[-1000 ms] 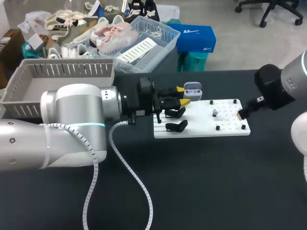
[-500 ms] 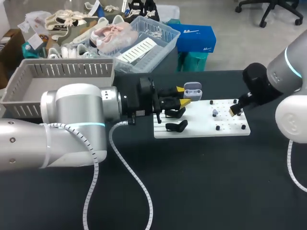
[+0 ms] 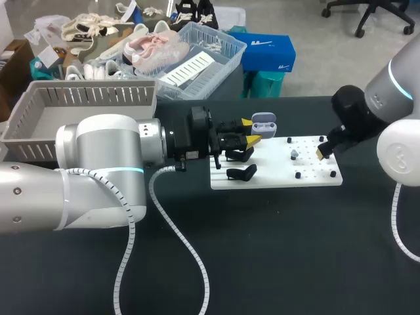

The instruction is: Pick up each earbud case from the left stands, insert the matching earbuds, close the lid, and place the case in the box.

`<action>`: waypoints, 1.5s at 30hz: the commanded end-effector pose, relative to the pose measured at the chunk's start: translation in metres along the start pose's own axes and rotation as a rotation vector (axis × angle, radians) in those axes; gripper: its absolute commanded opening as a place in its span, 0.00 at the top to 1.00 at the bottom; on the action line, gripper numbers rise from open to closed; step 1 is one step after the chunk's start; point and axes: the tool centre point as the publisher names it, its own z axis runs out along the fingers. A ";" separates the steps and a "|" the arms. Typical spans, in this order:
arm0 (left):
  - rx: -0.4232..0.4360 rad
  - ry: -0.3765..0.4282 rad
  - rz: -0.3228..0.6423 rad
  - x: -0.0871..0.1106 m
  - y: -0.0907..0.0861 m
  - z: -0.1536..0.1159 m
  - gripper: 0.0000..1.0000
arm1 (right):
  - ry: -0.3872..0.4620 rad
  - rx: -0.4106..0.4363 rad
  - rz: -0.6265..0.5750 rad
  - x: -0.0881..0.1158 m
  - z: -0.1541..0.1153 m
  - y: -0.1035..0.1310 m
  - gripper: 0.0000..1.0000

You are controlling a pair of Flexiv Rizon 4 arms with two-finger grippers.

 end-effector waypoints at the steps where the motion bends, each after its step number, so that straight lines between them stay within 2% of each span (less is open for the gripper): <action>1: -0.005 -0.002 0.001 0.000 -0.001 0.000 1.00 | 0.013 -0.003 0.003 -0.002 -0.003 -0.003 0.40; 11: -0.005 -0.002 0.001 0.000 -0.001 0.000 1.00 | 0.029 -0.014 0.010 -0.001 0.002 -0.008 0.56; 24: -0.005 -0.002 0.001 0.000 -0.001 0.000 1.00 | 0.056 -0.029 0.014 -0.001 0.009 -0.008 0.57; 30: -0.005 -0.002 0.001 0.000 -0.001 0.000 1.00 | 0.061 -0.035 0.021 0.000 0.012 -0.010 0.58; 34: -0.005 -0.002 0.001 0.000 -0.001 0.000 1.00 | 0.060 -0.037 0.026 0.000 0.013 -0.010 0.64; 45: -0.005 -0.002 0.001 0.000 -0.001 0.000 1.00 | 0.059 -0.031 0.040 -0.002 0.015 -0.011 0.64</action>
